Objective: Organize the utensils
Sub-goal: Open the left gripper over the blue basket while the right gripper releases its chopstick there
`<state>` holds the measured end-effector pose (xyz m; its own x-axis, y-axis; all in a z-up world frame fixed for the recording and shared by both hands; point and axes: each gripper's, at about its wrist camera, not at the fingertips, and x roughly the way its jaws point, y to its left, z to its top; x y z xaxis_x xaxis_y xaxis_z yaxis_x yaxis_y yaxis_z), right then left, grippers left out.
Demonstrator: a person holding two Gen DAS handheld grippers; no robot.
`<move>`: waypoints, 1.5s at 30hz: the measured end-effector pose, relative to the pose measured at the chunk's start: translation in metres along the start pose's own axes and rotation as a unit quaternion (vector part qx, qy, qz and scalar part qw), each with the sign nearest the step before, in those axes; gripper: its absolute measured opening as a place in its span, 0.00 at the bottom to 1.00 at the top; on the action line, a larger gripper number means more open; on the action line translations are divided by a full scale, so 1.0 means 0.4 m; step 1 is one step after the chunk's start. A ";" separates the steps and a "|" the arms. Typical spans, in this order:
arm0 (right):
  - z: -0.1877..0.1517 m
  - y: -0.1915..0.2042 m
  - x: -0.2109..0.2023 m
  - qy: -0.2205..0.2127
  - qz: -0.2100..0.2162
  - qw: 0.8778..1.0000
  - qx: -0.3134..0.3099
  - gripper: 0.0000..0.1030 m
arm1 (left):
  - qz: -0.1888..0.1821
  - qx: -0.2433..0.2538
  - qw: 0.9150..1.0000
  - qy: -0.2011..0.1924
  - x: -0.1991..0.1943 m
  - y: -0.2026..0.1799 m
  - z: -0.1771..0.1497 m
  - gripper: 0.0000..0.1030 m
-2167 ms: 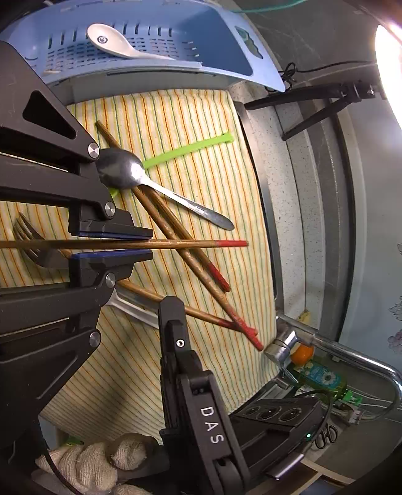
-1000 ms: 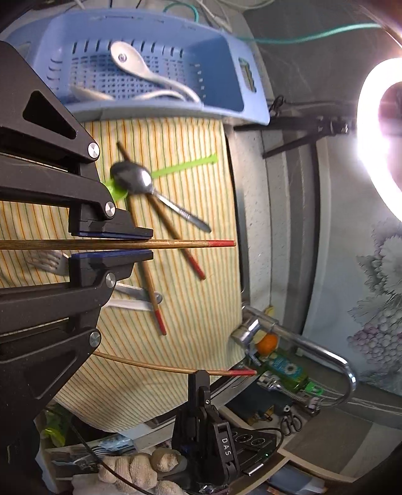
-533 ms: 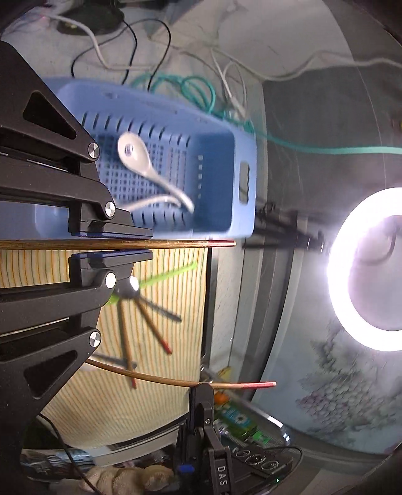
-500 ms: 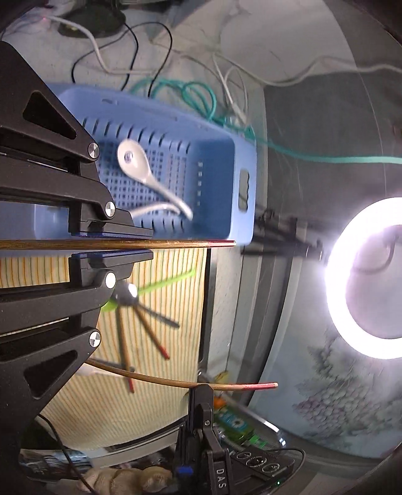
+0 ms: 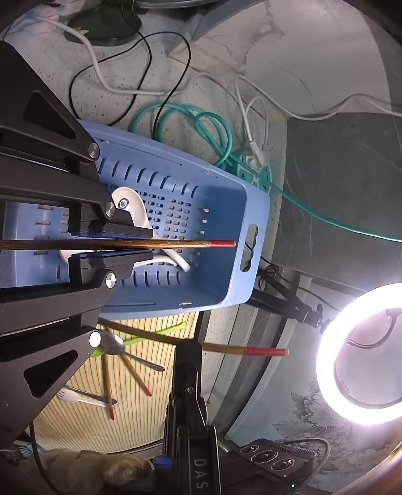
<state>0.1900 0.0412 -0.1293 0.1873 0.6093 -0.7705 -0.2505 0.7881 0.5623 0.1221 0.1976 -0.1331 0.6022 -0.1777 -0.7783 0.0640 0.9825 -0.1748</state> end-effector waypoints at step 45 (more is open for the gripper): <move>-0.178 -0.238 -0.329 -0.039 -0.071 0.995 -0.067 0.42 | -0.048 0.108 0.993 0.031 -0.065 -0.275 -0.194 0.27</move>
<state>0.1217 -0.1201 -0.1027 0.3016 0.5025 -0.8102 -0.3389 0.8508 0.4015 0.0375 0.0899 -0.1406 0.5350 -0.2681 -0.8012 0.2919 0.9486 -0.1225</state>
